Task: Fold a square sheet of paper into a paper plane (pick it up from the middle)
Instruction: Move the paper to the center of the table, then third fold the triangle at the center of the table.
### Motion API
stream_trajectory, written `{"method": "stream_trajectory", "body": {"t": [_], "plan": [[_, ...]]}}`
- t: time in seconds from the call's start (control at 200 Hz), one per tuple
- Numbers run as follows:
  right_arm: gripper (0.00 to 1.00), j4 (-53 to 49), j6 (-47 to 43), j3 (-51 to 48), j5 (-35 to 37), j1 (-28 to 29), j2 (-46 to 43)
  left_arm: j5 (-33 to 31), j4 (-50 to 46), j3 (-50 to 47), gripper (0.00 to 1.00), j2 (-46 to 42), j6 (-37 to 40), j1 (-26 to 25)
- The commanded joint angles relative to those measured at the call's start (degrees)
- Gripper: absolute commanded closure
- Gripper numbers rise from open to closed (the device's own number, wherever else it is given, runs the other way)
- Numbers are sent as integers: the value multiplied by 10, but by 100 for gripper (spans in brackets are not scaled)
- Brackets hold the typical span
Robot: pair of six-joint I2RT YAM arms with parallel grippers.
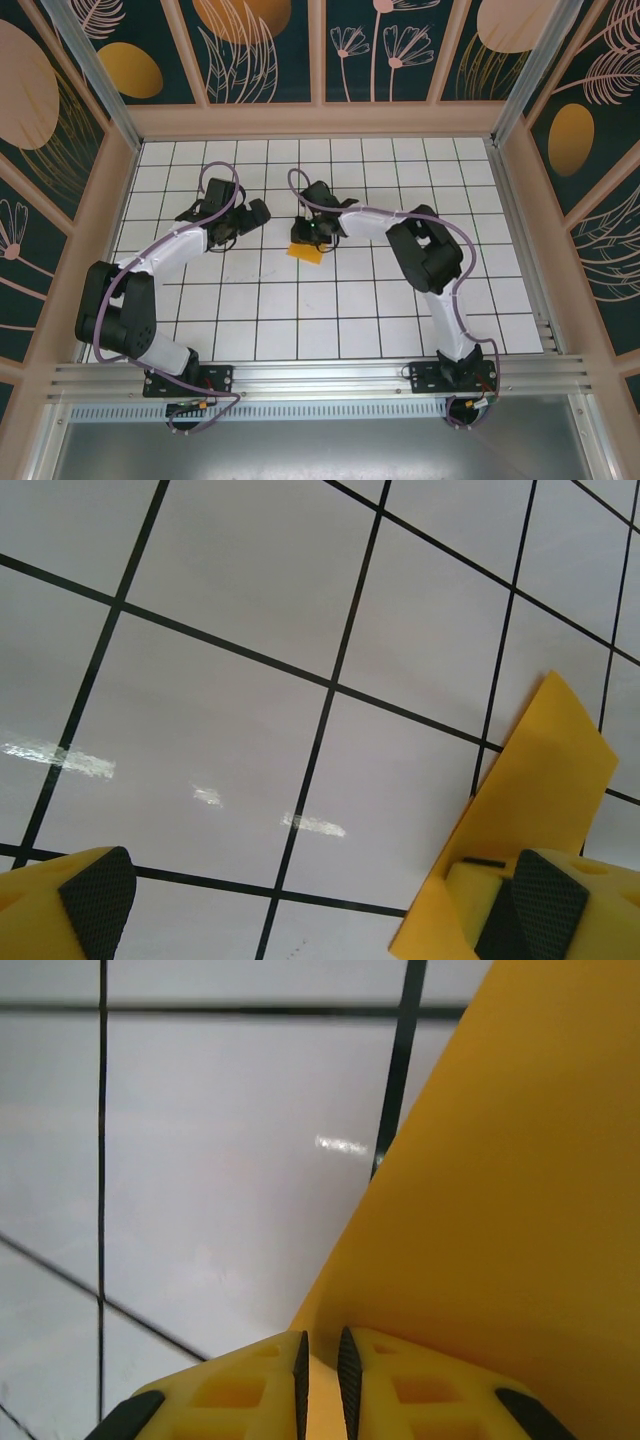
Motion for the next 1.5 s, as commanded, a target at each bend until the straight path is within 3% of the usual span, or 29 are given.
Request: {"method": "stream_trajectory", "body": {"t": [0.0,0.15,0.26,0.4,0.46,0.555,0.701,0.906,1.231,1.491], "plan": [[78,-117,-123,-84,-3,6,-37,25,9,0,2,9,0,4],[76,-137,-199,-155,-20,2,-113,66,28,-2,2,15,-1,4],[73,-145,-197,-172,-16,0,-156,115,51,-3,5,24,-8,2],[65,-90,-106,-194,-22,-14,-232,185,103,-21,15,29,-38,1],[54,-48,-45,-221,-24,-25,-276,219,128,-27,20,33,-55,-4],[47,-2,35,-272,-9,-40,-332,250,161,-27,28,41,-71,-28],[45,9,125,-342,18,-84,-395,265,183,2,44,74,-82,-82],[43,27,168,-416,7,-139,-458,284,214,45,66,155,-111,-137],[42,53,186,-457,-21,-159,-464,264,204,95,77,243,-126,-175],[42,57,193,-465,-27,-161,-449,256,190,110,78,276,-122,-177]]}}
